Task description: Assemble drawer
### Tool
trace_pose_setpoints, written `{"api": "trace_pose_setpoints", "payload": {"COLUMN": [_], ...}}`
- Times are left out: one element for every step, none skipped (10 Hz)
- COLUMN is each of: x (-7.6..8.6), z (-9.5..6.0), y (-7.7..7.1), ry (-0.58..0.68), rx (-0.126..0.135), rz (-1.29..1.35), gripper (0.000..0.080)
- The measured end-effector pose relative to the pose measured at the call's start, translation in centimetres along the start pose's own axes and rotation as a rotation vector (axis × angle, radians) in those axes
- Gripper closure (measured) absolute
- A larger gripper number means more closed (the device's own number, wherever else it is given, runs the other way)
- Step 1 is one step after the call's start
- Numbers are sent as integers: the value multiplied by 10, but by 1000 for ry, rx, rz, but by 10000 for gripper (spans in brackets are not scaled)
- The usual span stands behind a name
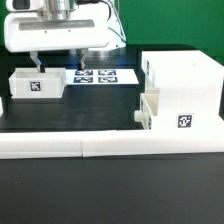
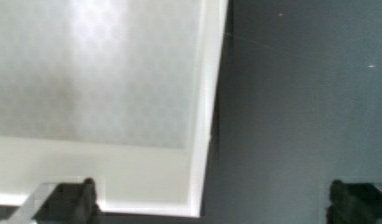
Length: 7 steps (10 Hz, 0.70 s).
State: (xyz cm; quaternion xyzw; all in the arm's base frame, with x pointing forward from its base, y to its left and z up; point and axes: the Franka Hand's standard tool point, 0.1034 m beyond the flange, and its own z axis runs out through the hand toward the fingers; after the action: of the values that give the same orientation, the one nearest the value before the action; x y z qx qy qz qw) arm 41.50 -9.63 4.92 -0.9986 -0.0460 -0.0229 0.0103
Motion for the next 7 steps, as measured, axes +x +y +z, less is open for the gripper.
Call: {"api": "trace_pose_setpoints", "payload": {"x": [-2,-8,-17,-24,-29,-34,-39], "z": [1,3,7,10,15,22,29], "y": [2,5,4,4,3,2,1], "ry": [-5,-17,-30,-42,-46,-37,-30], "rx": [4,12,19,22,21,10,1], "rz": [35,100,125,126,130,125,120], "gripper": [151,151,151,151,151,151,151]}}
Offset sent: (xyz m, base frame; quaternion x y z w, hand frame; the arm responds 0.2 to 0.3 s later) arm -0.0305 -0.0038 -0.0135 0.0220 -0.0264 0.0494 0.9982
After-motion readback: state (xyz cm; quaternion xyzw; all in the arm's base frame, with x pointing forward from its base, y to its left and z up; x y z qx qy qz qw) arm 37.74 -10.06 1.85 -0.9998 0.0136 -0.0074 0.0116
